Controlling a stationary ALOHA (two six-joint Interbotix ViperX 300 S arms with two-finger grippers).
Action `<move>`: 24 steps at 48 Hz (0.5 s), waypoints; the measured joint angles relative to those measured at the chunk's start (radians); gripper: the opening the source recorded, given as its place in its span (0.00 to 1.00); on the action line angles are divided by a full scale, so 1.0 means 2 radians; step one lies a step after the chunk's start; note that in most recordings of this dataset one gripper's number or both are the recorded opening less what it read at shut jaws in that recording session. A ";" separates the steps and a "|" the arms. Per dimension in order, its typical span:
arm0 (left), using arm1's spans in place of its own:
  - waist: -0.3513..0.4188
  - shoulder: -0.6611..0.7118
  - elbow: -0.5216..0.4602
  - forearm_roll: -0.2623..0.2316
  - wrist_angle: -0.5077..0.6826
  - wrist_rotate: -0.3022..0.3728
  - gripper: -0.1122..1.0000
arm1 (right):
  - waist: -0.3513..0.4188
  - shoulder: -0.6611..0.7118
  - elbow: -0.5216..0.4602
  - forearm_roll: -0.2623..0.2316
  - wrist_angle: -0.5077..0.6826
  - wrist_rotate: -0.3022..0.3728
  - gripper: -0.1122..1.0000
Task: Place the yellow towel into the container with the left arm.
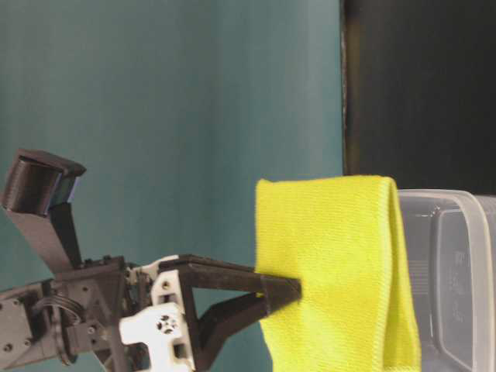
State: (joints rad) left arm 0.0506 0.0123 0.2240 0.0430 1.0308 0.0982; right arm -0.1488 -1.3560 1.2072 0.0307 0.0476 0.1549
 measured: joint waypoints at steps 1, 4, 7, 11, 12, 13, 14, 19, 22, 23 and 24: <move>0.000 0.000 0.002 0.000 0.000 -0.002 0.17 | 0.001 0.000 0.000 -0.001 0.000 0.000 0.82; 0.000 0.001 0.007 0.000 -0.002 -0.004 0.17 | 0.001 0.000 0.000 -0.001 0.000 0.000 0.82; 0.000 0.001 0.011 0.000 -0.006 -0.008 0.27 | 0.001 0.000 0.000 -0.001 0.000 0.001 0.82; 0.000 0.002 0.017 0.000 -0.019 -0.016 0.51 | 0.001 -0.001 0.000 -0.001 0.000 -0.002 0.82; 0.000 0.003 0.018 0.000 -0.022 -0.019 0.57 | 0.000 -0.001 0.000 -0.001 0.000 -0.003 0.82; 0.000 0.004 0.019 0.000 -0.025 -0.021 0.62 | 0.000 -0.001 0.000 -0.001 0.000 -0.002 0.82; 0.000 0.004 0.021 0.000 -0.027 -0.022 0.68 | 0.001 -0.001 0.000 -0.001 0.000 -0.002 0.82; 0.001 0.005 0.023 0.000 -0.029 -0.032 0.88 | 0.000 -0.003 0.000 -0.001 0.000 -0.003 0.82; 0.002 0.003 0.022 0.000 -0.029 -0.039 0.91 | 0.001 -0.004 0.000 -0.001 0.001 -0.003 0.82; 0.002 0.002 0.021 0.000 -0.029 -0.043 0.89 | 0.000 -0.005 0.000 -0.001 0.000 -0.003 0.82; 0.002 0.000 0.021 0.000 -0.030 -0.048 0.87 | 0.000 -0.005 0.000 -0.001 0.000 -0.003 0.82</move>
State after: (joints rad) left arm 0.0552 0.0123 0.2654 0.0430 0.9710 0.0031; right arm -0.1488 -1.3668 1.2072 0.0291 0.0476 0.1488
